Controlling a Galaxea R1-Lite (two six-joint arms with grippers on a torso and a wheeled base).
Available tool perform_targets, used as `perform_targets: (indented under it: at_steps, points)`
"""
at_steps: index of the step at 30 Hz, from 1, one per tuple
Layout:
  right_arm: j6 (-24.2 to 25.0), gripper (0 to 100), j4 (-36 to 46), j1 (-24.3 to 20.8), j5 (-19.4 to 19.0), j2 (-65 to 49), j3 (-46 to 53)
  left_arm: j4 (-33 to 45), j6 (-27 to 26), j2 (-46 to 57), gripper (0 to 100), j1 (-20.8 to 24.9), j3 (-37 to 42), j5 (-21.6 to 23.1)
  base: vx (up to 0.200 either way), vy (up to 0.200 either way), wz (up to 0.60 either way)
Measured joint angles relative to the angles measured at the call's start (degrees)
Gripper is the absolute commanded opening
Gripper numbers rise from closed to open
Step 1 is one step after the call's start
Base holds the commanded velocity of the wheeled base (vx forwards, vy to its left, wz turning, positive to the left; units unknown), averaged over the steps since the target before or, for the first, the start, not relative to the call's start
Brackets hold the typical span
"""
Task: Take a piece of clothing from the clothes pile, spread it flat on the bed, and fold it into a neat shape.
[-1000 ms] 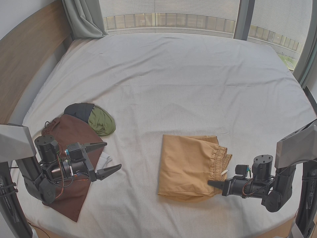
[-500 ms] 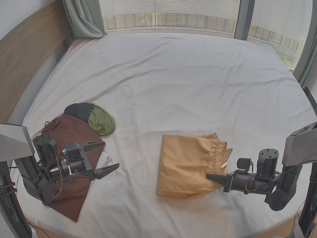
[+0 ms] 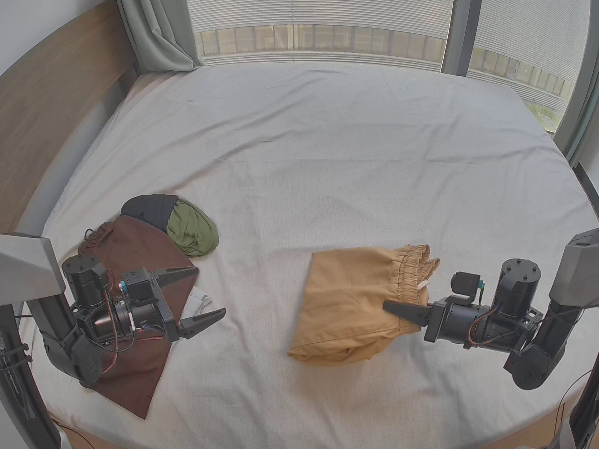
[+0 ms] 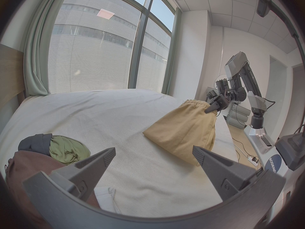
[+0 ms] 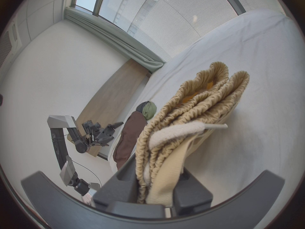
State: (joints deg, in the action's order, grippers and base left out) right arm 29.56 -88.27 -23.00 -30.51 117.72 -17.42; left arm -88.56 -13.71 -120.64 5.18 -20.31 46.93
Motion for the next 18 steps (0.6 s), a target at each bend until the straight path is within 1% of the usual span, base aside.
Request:
perform_targets:
  at_steps: [7, 9, 14, 18]
  points:
    - [3.9, 0, 0.1, 0.0, -4.1, -2.3, -3.0, 0.0, 0.2, 0.0, 100, 0.3, 0.1, 0.0, 0.0, 0.0, 0.0]
    - [4.3, 0, 0.1, 0.1, -4.9, -2.9, -3.4, 0.0, 0.2, 0.1, 100, 0.3, 0.2, 0.0, 0.0, 0.0, 0.0]
    - [4.7, 0, 0.1, 0.3, -8.7, -3.7, -5.0, 0.0, 0.3, 0.1, 100, 0.4, 0.5, 0.0, 0.0, 0.0, 0.0]
    - [6.5, 0, 0.1, 0.6, -10.0, -3.9, -7.0, 0.0, 0.3, 0.2, 100, 0.3, 0.5, 0.0, 0.0, 0.0, 0.0]
